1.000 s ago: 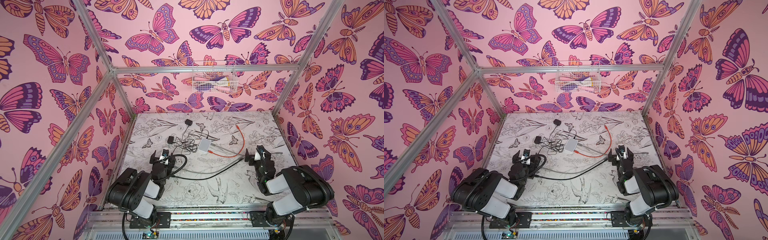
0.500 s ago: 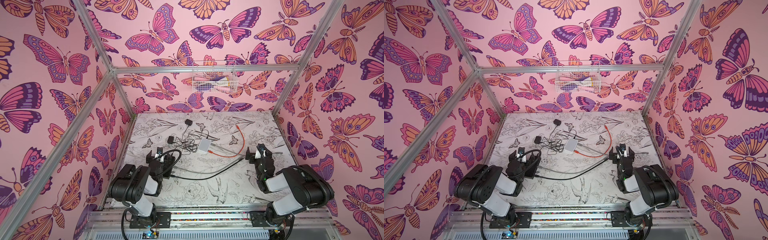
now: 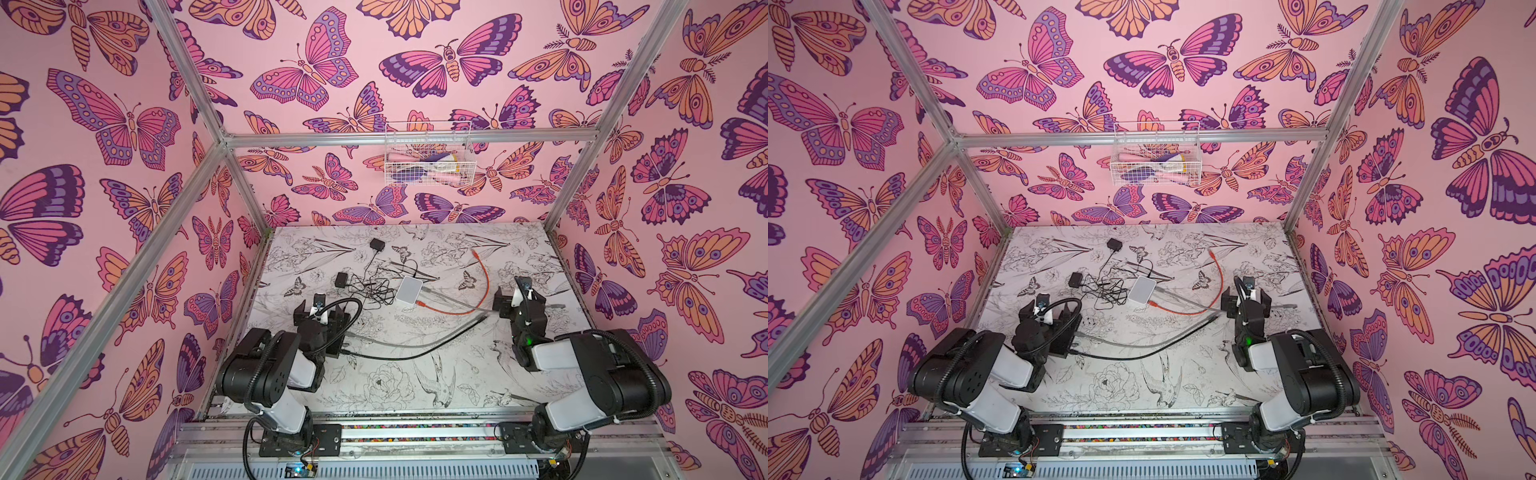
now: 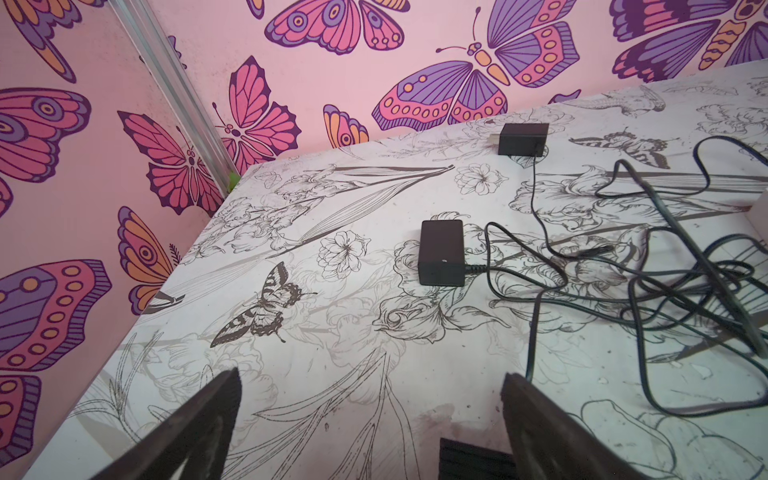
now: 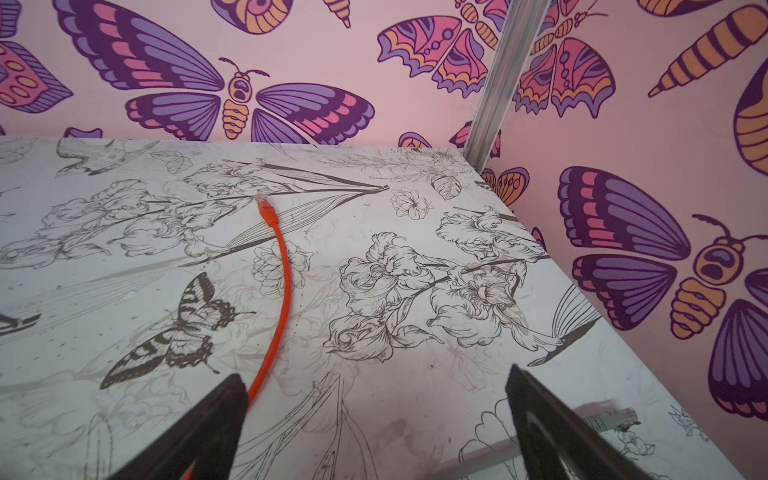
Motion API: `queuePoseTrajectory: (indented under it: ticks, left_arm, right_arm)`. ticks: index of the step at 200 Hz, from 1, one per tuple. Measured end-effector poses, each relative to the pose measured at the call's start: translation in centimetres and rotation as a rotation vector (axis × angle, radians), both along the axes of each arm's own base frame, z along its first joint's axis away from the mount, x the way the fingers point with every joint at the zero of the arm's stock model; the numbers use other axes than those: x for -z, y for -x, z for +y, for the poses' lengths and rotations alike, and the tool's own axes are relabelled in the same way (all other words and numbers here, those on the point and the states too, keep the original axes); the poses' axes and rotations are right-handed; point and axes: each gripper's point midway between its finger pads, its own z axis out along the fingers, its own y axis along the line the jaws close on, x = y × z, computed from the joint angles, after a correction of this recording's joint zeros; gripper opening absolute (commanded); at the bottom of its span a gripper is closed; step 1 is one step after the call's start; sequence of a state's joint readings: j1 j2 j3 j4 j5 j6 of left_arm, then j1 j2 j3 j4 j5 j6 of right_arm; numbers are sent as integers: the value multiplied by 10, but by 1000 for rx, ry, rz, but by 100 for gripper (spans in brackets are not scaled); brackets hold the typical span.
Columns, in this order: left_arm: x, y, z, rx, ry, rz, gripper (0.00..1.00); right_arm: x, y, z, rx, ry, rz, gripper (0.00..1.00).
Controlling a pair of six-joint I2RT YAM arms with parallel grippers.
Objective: Insert the plug into the switch port
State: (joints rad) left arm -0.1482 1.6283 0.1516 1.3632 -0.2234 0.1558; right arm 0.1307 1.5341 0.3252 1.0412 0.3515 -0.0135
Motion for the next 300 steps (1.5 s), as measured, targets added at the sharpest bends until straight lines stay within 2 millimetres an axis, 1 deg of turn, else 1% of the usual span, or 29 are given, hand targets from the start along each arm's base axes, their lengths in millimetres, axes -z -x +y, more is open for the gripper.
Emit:
queuePoseTrajectory:
  ticks: [19, 31, 45, 58, 92, 128, 175, 233, 248, 266, 300]
  left_arm:
    - [-1, -9, 7, -24, 18, 18, 99]
    - [-6, -18, 13, -43, 37, 25, 99]
    - [-11, -28, 19, -60, 60, 28, 99]
    - [-12, -32, 24, -75, 78, 41, 99]
    - [5, -31, 30, -91, 112, 120, 100]
    - [5, -35, 32, -91, 138, 133, 100]
    - [10, -34, 34, -87, 158, 153, 100]
    - [10, -34, 37, -94, 181, 150, 99]
    - [8, -33, 39, -111, 186, 138, 100]
    - [6, -34, 39, -109, 191, 132, 100]
    - [9, -35, 24, -21, 190, 157, 100]
  right_arm:
    - [3, -4, -9, 32, -22, 28, 99]
    - [7, -3, -14, 47, -33, 47, 99]
    - [13, -1, -16, 53, -36, 73, 99]
    - [17, 0, -16, 55, -41, 88, 99]
    - [21, 1, -16, 57, -47, 103, 99]
    - [25, 3, -18, 63, -53, 121, 99]
    - [26, 4, -18, 62, -54, 127, 99]
    - [27, 3, -20, 62, -68, 125, 99]
    - [27, 3, -17, 46, -74, 127, 99]
    - [28, 1, -10, -2, -75, 136, 99]
    - [28, 0, 1, -70, -79, 141, 99]
